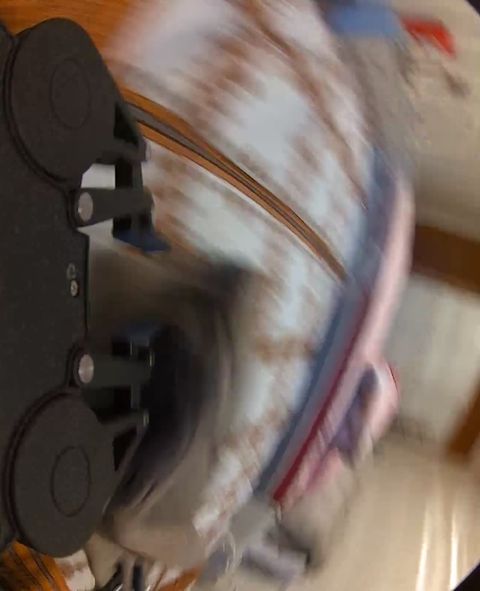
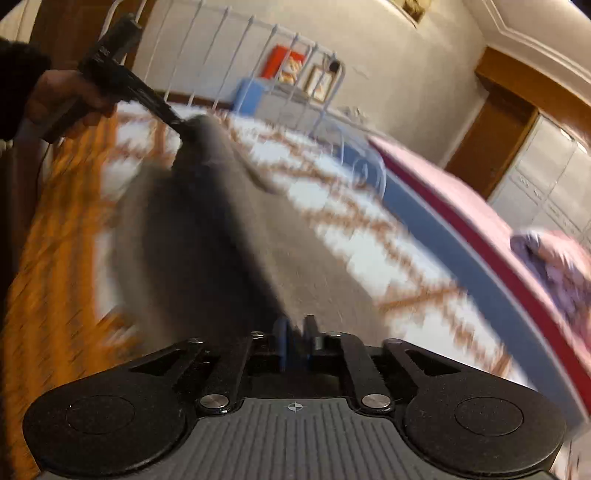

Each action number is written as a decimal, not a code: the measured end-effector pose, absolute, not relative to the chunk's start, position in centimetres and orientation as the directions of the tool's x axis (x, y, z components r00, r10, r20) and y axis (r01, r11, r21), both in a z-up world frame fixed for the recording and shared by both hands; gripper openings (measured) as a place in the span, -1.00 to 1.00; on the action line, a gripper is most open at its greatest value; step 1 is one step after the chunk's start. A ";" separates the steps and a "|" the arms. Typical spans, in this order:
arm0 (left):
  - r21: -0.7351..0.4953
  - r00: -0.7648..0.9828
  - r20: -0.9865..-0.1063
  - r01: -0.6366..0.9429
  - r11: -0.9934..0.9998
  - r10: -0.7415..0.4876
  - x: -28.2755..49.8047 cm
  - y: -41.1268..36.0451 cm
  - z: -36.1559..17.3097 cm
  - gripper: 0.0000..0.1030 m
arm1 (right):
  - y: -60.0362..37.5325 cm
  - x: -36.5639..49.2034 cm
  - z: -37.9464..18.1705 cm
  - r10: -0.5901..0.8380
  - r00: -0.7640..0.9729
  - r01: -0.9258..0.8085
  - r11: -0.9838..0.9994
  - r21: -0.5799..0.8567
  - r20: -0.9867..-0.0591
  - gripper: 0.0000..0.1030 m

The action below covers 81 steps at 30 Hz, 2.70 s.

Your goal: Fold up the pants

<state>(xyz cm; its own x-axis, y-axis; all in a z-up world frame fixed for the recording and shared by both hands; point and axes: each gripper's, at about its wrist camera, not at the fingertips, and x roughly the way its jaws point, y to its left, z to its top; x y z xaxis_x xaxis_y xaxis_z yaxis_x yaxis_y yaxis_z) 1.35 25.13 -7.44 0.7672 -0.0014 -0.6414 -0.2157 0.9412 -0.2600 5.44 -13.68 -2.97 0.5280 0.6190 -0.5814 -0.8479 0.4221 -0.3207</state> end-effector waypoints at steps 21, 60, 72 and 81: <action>-0.454 0.749 -0.657 -0.304 0.838 -0.084 2.6 22.8 -6.9 -0.30 | -26.2 17.5 -10.7 0.586 0.579 -0.099 0.741 0.664 -0.567 -0.58; -0.257 0.708 -0.703 -0.341 0.904 0.067 5.1 22.3 -6.1 -0.36 | -29.0 15.8 -8.5 0.497 0.575 -0.174 0.850 0.497 -0.650 -0.37; -0.256 0.715 -0.697 -0.311 0.915 0.048 7.5 24.3 -5.2 -0.93 | -29.2 13.8 -2.7 0.570 0.666 -0.297 0.794 0.530 -0.480 -0.89; -0.096 0.750 -0.647 -0.261 0.961 0.139 4.7 21.3 -2.1 -0.54 | -31.2 14.5 -6.0 0.556 0.586 -0.225 0.811 0.540 -0.589 -0.77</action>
<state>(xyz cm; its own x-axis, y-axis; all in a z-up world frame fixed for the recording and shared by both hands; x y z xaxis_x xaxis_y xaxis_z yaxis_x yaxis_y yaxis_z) 4.65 21.33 -2.09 0.7501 0.1392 -0.6466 -0.2609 0.9606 -0.0958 14.45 -31.21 -6.01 0.5862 0.5559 -0.5893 -0.2254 0.8106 0.5404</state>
